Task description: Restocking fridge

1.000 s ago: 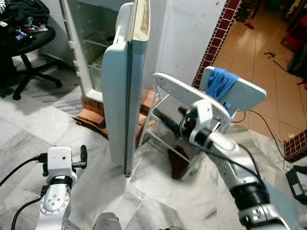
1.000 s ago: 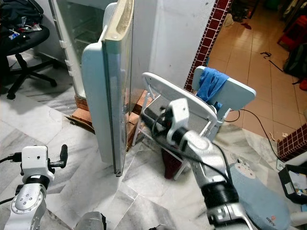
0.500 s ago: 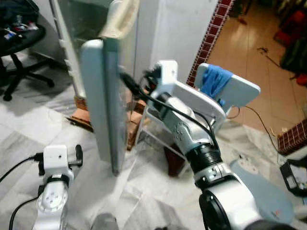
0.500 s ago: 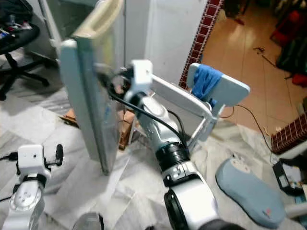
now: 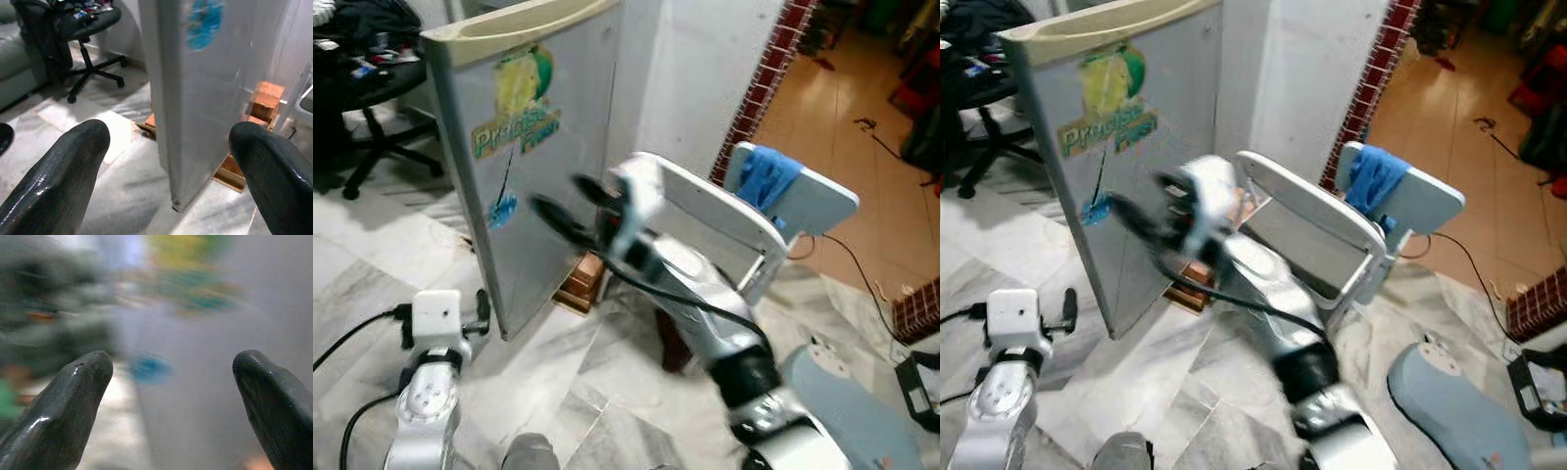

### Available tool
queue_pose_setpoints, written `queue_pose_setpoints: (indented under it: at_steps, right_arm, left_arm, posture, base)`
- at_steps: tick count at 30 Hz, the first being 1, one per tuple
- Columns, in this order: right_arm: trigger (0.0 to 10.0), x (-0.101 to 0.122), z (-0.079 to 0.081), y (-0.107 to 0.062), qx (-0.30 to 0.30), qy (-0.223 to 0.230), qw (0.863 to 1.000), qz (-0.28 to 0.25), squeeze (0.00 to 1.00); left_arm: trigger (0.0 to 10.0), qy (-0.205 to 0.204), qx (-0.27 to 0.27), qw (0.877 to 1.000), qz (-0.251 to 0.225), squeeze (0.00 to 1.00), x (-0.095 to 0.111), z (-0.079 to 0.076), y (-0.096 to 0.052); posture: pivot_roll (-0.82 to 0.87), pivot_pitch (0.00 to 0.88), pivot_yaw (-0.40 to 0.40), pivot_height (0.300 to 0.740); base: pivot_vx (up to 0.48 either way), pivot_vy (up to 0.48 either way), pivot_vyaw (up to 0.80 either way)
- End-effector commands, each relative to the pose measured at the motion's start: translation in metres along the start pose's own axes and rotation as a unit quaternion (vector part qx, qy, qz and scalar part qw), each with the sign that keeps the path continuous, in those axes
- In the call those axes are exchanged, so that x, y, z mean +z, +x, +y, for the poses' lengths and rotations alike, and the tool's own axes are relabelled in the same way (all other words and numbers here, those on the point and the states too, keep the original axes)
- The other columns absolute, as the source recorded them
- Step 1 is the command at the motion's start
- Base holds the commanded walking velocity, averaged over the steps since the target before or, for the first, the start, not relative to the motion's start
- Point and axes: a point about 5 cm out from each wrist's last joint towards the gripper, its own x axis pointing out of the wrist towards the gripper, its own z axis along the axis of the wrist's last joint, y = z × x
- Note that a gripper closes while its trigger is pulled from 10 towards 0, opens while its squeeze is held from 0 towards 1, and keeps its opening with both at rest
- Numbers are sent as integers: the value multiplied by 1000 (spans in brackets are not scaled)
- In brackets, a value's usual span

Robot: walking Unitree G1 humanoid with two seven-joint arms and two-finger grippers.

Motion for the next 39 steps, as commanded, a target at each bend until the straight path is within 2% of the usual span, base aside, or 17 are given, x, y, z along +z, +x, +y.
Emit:
queue_pose_setpoints:
  at_steps: [1, 2, 4, 8, 13, 14, 15, 16, 22, 23, 24, 25, 39]
  right_arm:
    - [10000, -3, -30, -24, -92, -20, 995, -14, 0]
    - [10000, -3, -30, -24, -92, -20, 995, -14, 0]
    - [10000, -15, -48, -47, -156, -28, 987, 1, 0]
    - [10000, -26, -59, -67, -211, -43, 976, 19, 0]
    - [10000, -31, -64, -78, -246, -57, 967, 15, 0]
    - [10000, -31, -64, -80, -256, -60, 965, 11, 59]
    - [10000, -32, -66, -82, -268, -55, 962, 9, 773]
    - [10000, -32, -69, -85, -288, -46, 956, 4, 1000]
    - [10000, -37, -69, -95, -301, -58, 952, 12, 1000]
    - [10000, -38, -70, -96, -303, -59, 951, 14, 741]
    - [10000, -39, -70, -98, -306, -60, 950, 16, 63]
    - [10000, -41, -71, -102, -311, -61, 948, 18, 0]
    - [10000, -41, -77, -109, -327, -67, 942, 20, 0]
  left_arm:
    - [10000, 10, -23, 1000, -16, 0, 9, -9, 4]
    - [10000, 10, -23, 1000, -16, 0, 9, -9, 4]
    - [10000, 13, -29, 999, -22, 0, 12, -12, 5]
    - [10000, 19, -38, 999, -34, 0, 17, -16, 8]
    - [10000, 28, -56, 996, -56, 0, 27, -19, 9]
    - [10000, 31, -60, 996, -59, 0, 28, -19, 10]
    - [10000, 34, -65, 995, -62, 0, 29, -20, 10]
    - [10000, 37, -70, 994, -69, 0, 31, -20, 10]
    - [10000, 20, -87, 994, -65, 0, 31, -25, 7]
    - [10000, 23, -88, 994, -65, 0, 31, -25, 6]
    - [10000, 24, -88, 994, -65, 0, 30, -26, 6]
    - [10000, 30, -88, 994, -64, 0, 29, -25, 5]
    - [10000, 44, -79, 994, -68, 0, 29, -20, 7]
  posture:
    - [165, 30, -95, 740]
    - [165, 30, -95, 740]
    - [152, 34, -83, 740]
    - [138, 43, -64, 740]
    - [130, 57, -43, 740]
    - [128, 54, -38, 740]
    - [127, 54, -35, 740]
    - [127, 54, -34, 740]
    - [116, 49, -28, 740]
    - [115, 49, -28, 740]
    - [115, 49, -28, 740]
    - [113, 44, -28, 740]
    - [112, 20, -45, 740]
  base:
    - [0, 349, 0]
    - [0, 349, 0]
    - [0, 461, 0]
    - [0, 460, 0]
    - [0, 464, 0]
    - [0, 469, 0]
    - [0, 476, 0]
    - [0, 480, 0]
    - [0, 480, 0]
    - [0, 480, 0]
    - [0, 480, 0]
    - [0, 480, 0]
    - [0, 480, -57]
